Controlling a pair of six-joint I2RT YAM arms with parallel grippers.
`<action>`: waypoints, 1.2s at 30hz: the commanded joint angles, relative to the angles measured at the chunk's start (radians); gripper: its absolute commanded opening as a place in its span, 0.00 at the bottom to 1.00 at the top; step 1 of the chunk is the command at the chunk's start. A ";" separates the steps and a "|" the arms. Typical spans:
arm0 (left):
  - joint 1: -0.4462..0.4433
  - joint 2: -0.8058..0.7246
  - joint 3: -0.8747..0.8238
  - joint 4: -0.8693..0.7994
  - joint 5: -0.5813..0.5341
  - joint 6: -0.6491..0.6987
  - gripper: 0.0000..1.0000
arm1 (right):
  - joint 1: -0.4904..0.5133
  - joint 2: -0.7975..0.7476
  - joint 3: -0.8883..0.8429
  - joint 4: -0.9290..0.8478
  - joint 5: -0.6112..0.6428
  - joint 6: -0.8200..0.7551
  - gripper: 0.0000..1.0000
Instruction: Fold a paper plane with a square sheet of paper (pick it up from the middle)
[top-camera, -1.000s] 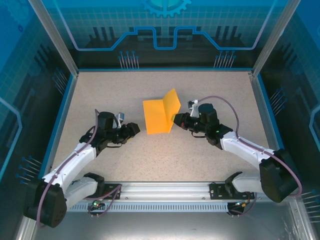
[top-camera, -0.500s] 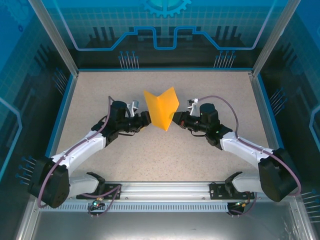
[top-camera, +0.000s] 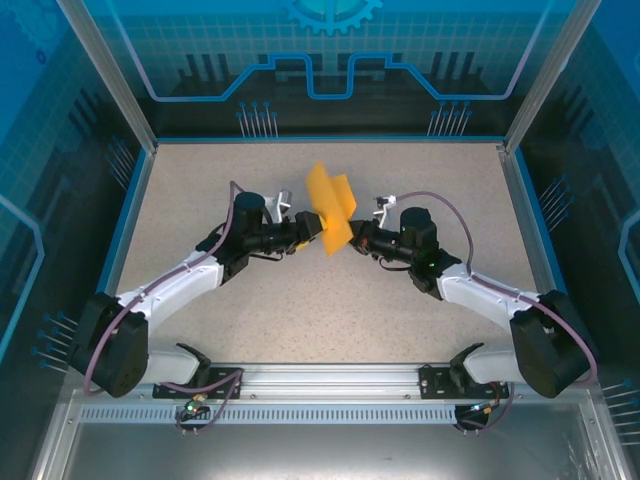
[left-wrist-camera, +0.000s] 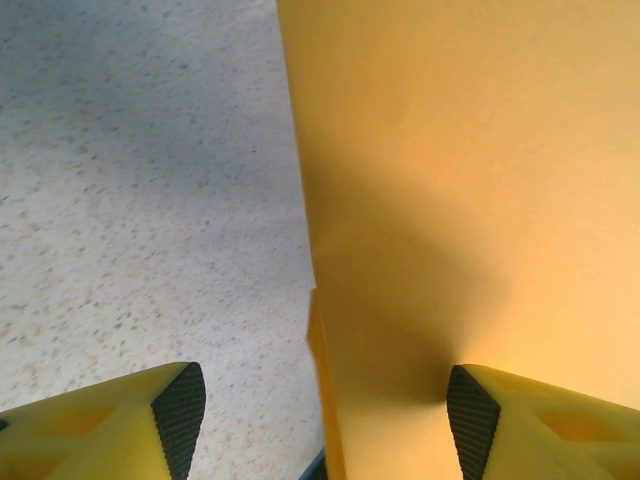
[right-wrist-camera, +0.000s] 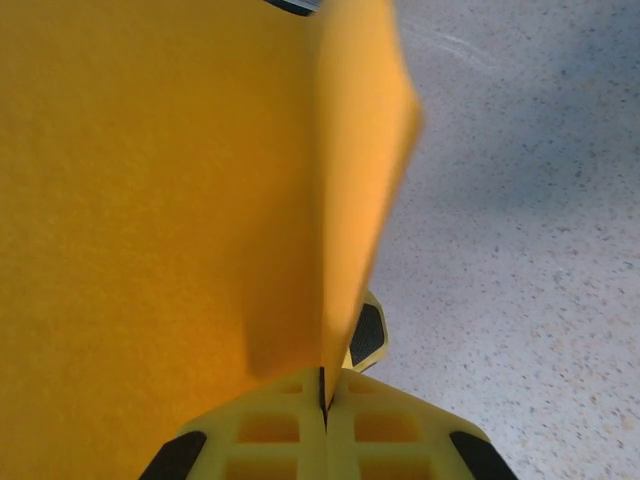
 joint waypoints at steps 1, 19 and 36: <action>-0.007 0.030 0.019 0.111 0.045 -0.060 0.68 | -0.010 0.024 -0.009 0.097 -0.028 0.053 0.03; -0.008 0.024 0.016 0.210 0.067 -0.179 0.44 | -0.024 0.050 -0.031 0.230 -0.017 0.135 0.03; -0.009 0.049 0.017 0.230 0.068 -0.195 0.27 | -0.030 0.040 -0.063 0.251 -0.013 0.157 0.08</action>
